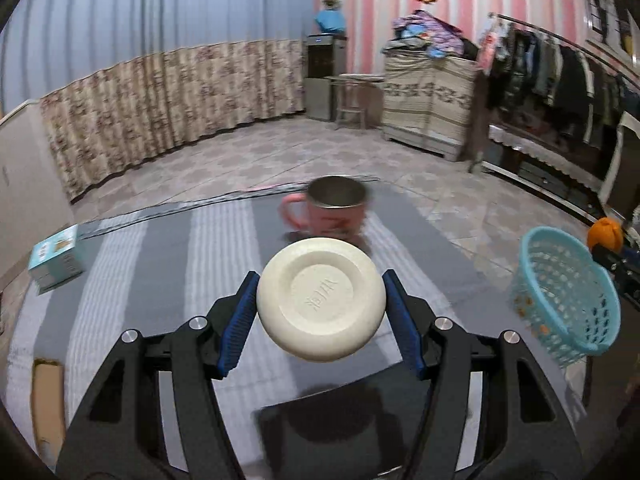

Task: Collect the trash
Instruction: 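Carry the white lid and orange in both tools over the blue basket, then open the left tool to drop the lid while the right tool drops the orange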

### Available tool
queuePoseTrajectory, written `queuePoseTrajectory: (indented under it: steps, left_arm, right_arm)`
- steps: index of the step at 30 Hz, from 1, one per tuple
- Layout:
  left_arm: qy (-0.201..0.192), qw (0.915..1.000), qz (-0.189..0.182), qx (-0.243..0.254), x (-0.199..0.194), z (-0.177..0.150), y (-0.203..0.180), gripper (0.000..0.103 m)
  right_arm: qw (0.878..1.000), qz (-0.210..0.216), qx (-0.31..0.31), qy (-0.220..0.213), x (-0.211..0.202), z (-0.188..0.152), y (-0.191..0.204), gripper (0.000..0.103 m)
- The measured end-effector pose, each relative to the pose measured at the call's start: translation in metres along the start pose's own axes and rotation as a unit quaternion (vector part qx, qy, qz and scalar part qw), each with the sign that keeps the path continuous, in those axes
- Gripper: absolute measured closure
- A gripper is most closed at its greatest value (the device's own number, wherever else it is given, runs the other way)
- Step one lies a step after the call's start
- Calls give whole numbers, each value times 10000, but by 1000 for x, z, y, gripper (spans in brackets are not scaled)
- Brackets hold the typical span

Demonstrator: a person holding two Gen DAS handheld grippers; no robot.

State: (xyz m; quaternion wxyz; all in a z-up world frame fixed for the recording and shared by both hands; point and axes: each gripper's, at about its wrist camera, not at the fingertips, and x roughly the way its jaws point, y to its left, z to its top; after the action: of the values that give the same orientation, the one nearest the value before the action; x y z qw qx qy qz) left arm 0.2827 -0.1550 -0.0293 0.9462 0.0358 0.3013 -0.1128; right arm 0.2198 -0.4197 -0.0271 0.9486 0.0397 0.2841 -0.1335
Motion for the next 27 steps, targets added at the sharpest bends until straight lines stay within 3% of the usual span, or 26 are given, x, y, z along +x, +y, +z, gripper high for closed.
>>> queuePoseTrajectory:
  steps: [11, 20, 27]
  left_arm:
    - [183, 9966, -663, 459, 28, -6, -110, 42]
    - [124, 9874, -1197, 1028, 36, -8, -199, 42]
    - [274, 9833, -1385, 1145, 51, -10, -229, 42]
  right_arm:
    - [9974, -694, 185, 38, 16, -1, -68, 59]
    - [9951, -798, 533, 247, 29, -14, -104, 59]
    - [9935, -815, 696, 372, 37, -19, -118, 59]
